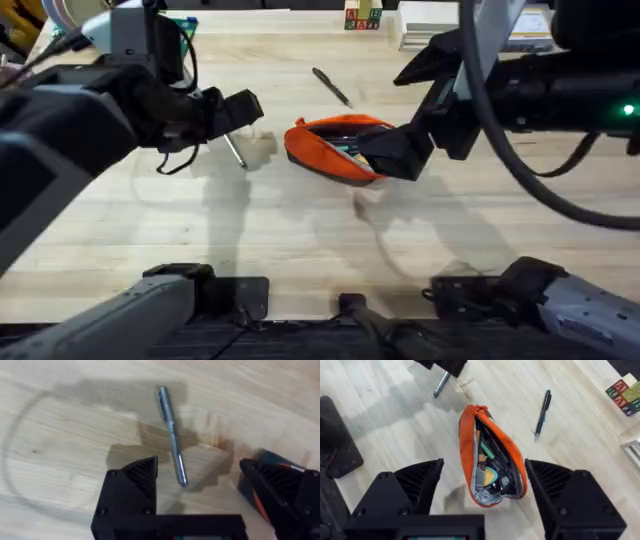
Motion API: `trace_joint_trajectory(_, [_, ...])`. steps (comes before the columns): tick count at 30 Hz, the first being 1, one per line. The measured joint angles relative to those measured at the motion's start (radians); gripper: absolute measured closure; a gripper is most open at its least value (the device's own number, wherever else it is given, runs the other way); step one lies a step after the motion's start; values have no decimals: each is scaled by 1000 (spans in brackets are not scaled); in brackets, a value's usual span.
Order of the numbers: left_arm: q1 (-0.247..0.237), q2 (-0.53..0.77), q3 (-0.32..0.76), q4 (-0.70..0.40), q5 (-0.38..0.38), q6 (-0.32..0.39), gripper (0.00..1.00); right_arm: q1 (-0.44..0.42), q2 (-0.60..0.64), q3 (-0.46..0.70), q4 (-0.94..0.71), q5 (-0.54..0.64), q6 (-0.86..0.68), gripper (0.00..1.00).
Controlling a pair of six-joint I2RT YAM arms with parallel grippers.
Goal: Unzip the bag, pick up the pens from the table one at a time and place them inside, then zip the bag closed.
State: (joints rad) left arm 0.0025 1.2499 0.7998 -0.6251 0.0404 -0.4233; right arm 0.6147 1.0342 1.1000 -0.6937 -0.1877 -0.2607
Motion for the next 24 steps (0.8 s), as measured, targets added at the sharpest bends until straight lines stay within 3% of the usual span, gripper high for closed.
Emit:
trace_joint_trajectory(8, [0,127,0,41,-16,-73,7,0,0,0,0,0,0,4])
trace_joint_trajectory(19, [-8,225,9,44,-130,-182,6,0,0,0,-1,0,0,4])
trace_joint_trajectory(22, [-11,245,21,34,-154,-195,85,0,0,0,-1,0,0,4])
trace_joint_trajectory(24, [-11,261,31,20,-175,-200,190,0,0,0,-1,0,0,4])
